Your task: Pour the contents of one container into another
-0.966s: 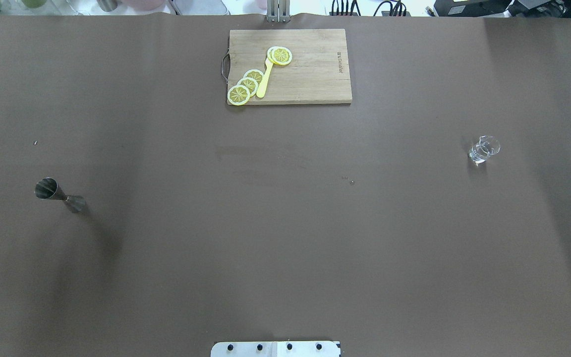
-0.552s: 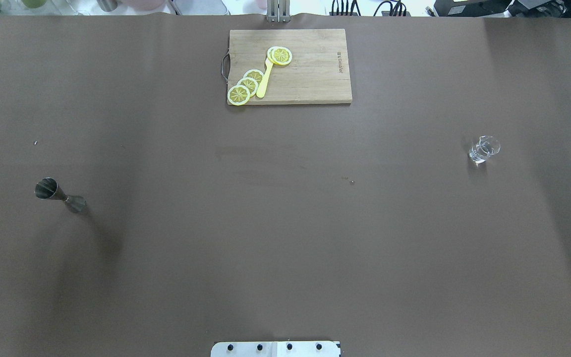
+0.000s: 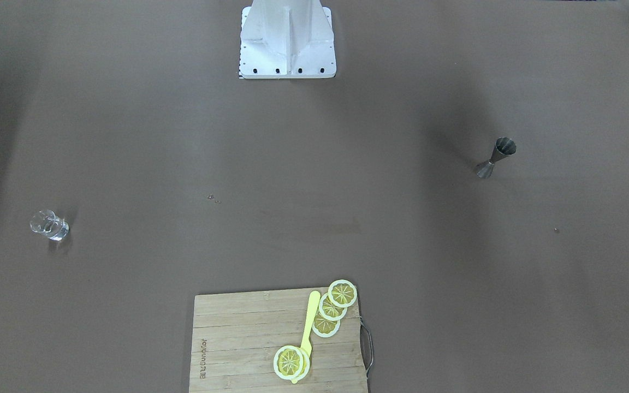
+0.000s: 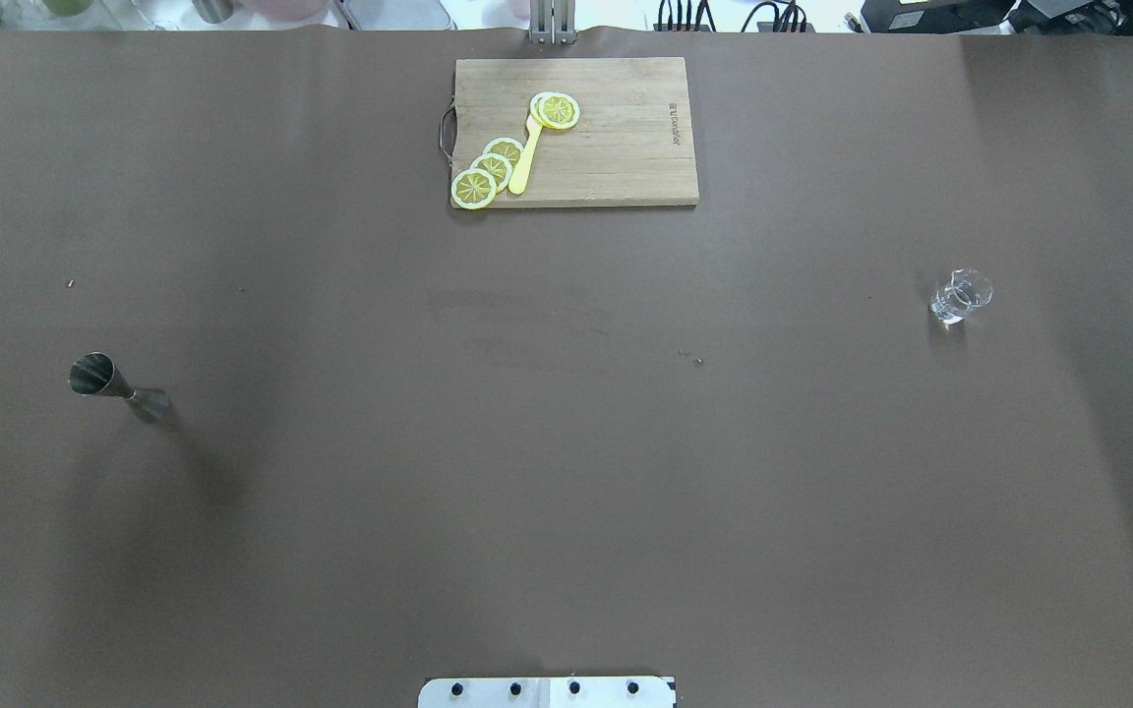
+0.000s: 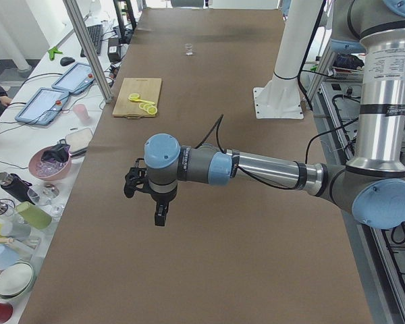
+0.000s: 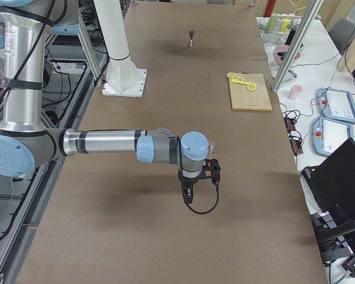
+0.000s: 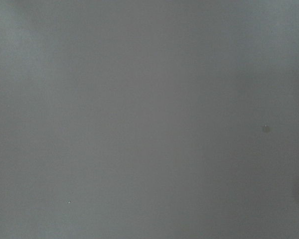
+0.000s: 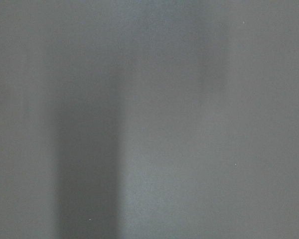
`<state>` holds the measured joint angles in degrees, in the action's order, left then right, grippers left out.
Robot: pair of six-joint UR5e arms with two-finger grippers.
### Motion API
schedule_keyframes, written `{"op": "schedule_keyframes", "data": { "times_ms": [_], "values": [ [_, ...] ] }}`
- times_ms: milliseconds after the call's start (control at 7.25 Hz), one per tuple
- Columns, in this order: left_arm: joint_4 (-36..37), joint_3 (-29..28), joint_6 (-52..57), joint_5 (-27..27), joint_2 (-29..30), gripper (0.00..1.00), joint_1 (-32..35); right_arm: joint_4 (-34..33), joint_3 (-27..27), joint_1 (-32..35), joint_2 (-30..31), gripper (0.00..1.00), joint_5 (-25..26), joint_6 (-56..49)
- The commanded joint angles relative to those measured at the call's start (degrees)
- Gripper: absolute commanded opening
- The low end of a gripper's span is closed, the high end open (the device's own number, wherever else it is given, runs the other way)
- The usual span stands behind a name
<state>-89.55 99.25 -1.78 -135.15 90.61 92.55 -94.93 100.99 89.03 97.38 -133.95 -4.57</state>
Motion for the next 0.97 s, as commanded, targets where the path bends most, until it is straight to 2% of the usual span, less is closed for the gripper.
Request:
{"op": "schedule_keyframes", "data": {
  "times_ms": [0, 138, 552, 828],
  "values": [
    [-5.61, 0.85, -5.65, 0.06, 0.45, 0.98, -0.09, -0.08, 0.0, 0.0, 0.0, 1.0, 0.0, 0.0],
    [-8.25, 0.42, -7.0, 0.24, 0.45, 0.98, -0.26, 0.01, 0.0, 0.0, 0.0, 1.0, -0.08, 0.0],
    [-8.71, 1.21, -10.26, -0.02, 0.71, 0.98, -0.27, -0.16, 1.57, 0.0, -0.09, 1.0, -1.4, 0.09],
    [-11.94, 1.64, -13.14, -0.11, 0.45, 0.98, -0.53, -0.08, 1.32, -0.17, -0.09, 1.0, -1.4, 0.09]
  ]
}}
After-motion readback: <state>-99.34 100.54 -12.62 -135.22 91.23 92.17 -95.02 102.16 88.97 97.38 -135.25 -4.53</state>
